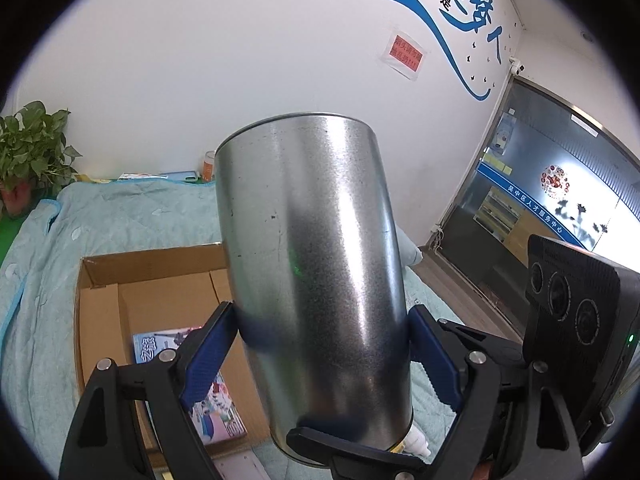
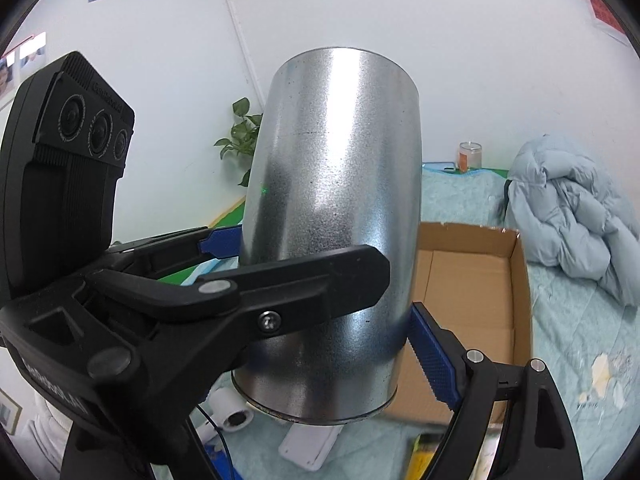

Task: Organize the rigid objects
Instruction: 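Lift the silver cylinder with the right tool and carry it into the box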

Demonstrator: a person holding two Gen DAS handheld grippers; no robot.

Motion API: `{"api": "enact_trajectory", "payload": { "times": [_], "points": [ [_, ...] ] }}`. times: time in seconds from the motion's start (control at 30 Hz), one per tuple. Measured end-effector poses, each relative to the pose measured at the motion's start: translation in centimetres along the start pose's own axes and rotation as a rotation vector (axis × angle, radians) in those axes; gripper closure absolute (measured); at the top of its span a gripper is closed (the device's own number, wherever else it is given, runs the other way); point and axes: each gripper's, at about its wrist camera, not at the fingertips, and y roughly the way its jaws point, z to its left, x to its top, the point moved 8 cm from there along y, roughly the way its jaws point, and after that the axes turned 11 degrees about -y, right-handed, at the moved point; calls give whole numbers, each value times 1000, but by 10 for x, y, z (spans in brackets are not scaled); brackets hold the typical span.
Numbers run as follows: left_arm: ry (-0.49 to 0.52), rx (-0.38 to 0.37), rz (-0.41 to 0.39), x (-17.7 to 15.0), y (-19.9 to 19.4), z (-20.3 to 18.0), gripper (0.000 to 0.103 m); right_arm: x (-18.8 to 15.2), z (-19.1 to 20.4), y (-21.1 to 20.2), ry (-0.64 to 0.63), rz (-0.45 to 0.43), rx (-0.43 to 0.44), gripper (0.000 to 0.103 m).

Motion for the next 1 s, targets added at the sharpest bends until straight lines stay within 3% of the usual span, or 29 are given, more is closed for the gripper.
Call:
{"api": "enact_trajectory", "payload": {
  "times": [0.13, 0.33, 0.6, 1.0],
  "points": [
    [-9, -6, 17, 12, 15, 11, 17, 20, -11, 14, -8, 18, -15, 19],
    [-53, -19, 48, 13, 41, 30, 17, 19, -22, 46, -1, 59, -16, 19],
    [-169, -45, 129, -18, 87, 68, 17, -25, -32, 97, 23, 150, -7, 19],
    [-258, -25, 268, -68, 146, 100, 17, -97, -54, 157, 119, 273, 36, 19]
  ]
}}
